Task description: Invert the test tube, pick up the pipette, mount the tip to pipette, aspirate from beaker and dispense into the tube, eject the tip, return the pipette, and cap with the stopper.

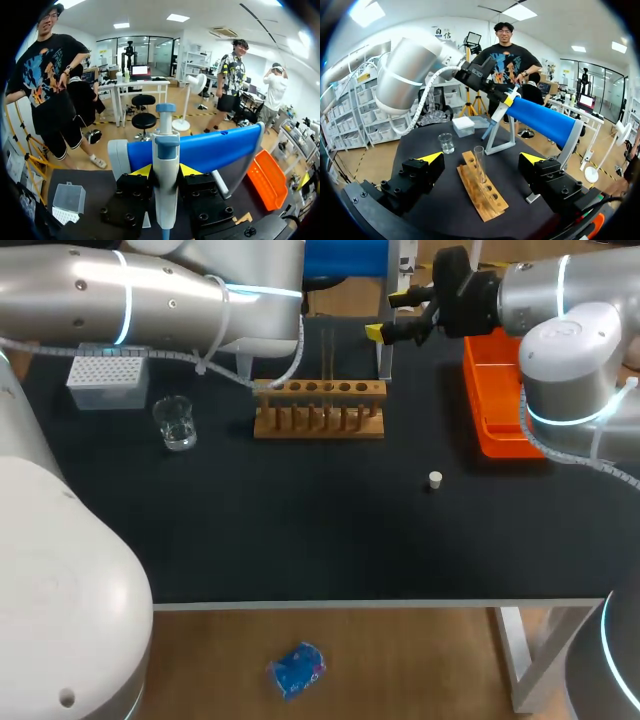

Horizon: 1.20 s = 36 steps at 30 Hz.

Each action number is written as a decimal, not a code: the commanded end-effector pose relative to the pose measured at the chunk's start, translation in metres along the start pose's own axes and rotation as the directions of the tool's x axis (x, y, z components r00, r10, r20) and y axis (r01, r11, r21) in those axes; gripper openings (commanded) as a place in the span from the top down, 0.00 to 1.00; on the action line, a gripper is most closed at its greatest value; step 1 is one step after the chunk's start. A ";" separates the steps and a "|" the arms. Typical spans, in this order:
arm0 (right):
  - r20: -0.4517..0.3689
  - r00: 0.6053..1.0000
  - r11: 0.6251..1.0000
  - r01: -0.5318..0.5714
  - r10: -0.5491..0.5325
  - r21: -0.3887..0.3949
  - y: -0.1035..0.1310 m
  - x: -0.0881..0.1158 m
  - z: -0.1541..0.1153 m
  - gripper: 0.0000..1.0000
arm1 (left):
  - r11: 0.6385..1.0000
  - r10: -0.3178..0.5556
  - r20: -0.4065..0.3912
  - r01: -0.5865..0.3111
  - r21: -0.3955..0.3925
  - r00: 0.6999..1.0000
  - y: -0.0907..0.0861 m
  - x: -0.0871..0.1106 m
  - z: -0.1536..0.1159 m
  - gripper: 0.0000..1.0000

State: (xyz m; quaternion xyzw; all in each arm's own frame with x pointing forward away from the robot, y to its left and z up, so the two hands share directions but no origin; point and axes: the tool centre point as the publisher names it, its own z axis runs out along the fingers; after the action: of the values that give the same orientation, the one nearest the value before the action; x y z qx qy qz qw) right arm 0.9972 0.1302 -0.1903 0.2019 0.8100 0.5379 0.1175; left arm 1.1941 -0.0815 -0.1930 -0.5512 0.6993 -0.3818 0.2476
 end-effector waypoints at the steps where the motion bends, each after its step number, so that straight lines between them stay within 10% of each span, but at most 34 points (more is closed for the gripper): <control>1: 0.000 1.000 1.000 0.000 0.000 0.001 0.000 0.000 0.000 0.00 | 1.000 0.000 0.004 0.000 -0.008 1.000 -0.003 0.000 0.001 1.00; 36: 0.000 1.000 1.000 0.000 0.000 0.001 0.000 0.000 0.000 0.00 | 0.998 -0.029 0.003 0.029 -0.059 1.000 0.020 0.007 0.006 1.00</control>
State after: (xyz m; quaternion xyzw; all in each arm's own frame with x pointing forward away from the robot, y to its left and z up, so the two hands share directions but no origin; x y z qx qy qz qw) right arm 0.9972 0.1302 -0.1903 0.2019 0.8100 0.5380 0.1175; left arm 1.1829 -0.0864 -0.2114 -0.5672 0.6992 -0.3697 0.2298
